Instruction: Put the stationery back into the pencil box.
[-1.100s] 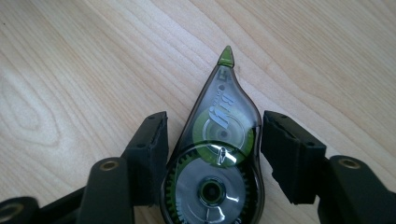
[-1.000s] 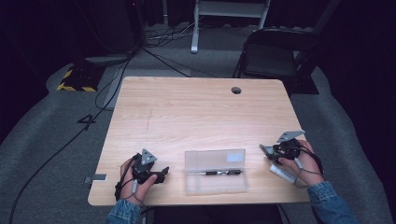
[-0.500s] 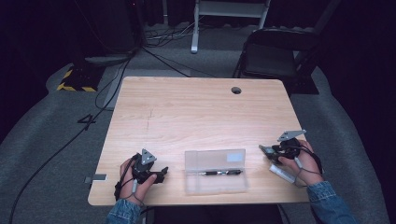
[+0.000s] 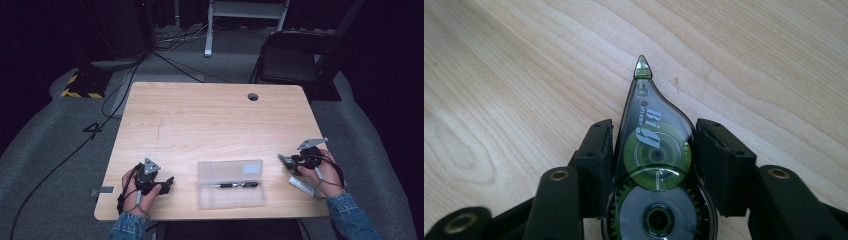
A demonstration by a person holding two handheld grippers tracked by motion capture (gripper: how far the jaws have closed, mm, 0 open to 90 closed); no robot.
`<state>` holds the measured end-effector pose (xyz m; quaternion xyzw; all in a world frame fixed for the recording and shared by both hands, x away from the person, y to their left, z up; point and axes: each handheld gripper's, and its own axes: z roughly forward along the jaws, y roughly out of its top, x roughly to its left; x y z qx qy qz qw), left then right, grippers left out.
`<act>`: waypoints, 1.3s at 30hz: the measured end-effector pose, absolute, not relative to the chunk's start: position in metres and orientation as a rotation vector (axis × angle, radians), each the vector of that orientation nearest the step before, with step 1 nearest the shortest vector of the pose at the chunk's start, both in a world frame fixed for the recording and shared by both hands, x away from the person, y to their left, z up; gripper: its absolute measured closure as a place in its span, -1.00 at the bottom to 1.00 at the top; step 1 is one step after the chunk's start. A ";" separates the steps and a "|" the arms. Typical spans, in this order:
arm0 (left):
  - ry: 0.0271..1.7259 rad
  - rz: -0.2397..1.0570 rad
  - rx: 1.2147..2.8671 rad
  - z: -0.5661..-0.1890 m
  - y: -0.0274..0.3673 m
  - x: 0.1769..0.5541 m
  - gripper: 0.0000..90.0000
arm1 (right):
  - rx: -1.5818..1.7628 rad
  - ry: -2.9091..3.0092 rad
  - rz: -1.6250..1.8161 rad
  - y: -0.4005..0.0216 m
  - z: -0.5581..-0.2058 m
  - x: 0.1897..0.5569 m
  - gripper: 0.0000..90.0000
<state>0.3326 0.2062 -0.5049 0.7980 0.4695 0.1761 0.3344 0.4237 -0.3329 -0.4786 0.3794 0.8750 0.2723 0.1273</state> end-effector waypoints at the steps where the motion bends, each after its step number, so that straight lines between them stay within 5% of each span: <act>1: 1.226 0.466 2.082 -0.505 0.208 0.333 -0.59 | 1.108 2.543 0.795 -0.333 -0.478 0.424 0.14; 39: 1.232 0.468 2.082 -0.505 0.208 0.334 -0.61 | 0.862 2.502 1.054 -0.292 -0.392 0.385 0.15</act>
